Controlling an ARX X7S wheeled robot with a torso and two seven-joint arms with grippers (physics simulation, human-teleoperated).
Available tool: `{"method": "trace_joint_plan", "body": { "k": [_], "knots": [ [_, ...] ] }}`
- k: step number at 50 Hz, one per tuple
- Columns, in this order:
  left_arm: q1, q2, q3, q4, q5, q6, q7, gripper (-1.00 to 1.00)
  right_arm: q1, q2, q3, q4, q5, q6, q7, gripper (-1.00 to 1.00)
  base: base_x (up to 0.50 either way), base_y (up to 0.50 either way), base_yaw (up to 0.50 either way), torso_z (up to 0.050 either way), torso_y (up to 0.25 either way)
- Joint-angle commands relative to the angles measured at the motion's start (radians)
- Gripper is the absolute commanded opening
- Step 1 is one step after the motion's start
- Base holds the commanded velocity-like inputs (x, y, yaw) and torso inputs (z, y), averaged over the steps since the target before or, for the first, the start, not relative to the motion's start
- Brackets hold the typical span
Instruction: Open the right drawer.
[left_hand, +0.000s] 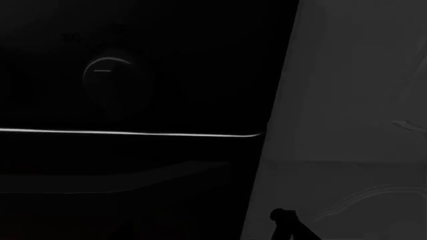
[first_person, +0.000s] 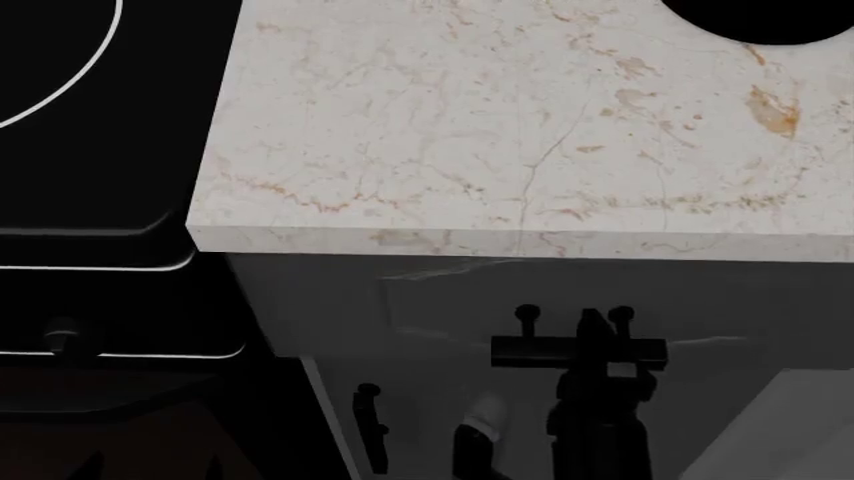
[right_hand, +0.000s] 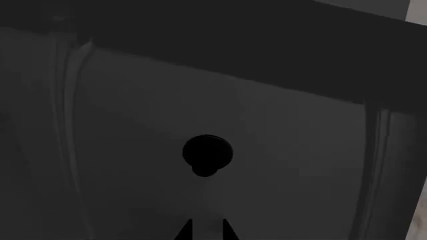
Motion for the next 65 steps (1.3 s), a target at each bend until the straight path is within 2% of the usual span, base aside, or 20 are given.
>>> {"method": "trace_joint_plan", "body": {
  "k": [1,44,65],
  "knots": [
    [0.0,-0.004,0.002,0.008,-0.004,-0.005,-0.005,1.0,-0.057,0.0,-0.083,-0.152,-0.057,0.029,-0.023,-1.0,0.0,0.0,0.0,0.0,0.0],
    [-0.005,-0.008,0.014,-0.011,-0.008,0.006,-0.007,1.0,-0.171,0.085,-0.114,-0.427,-0.182,0.142,-0.107,-1.0,0.0,0.0,0.0,0.0,0.0],
    [-0.003,-0.014,0.017,0.0,-0.014,0.004,-0.013,1.0,-0.207,0.093,-0.124,-0.475,-0.203,0.153,-0.103,-1.0,0.0,0.0,0.01,0.001,0.001]
  ]
}}
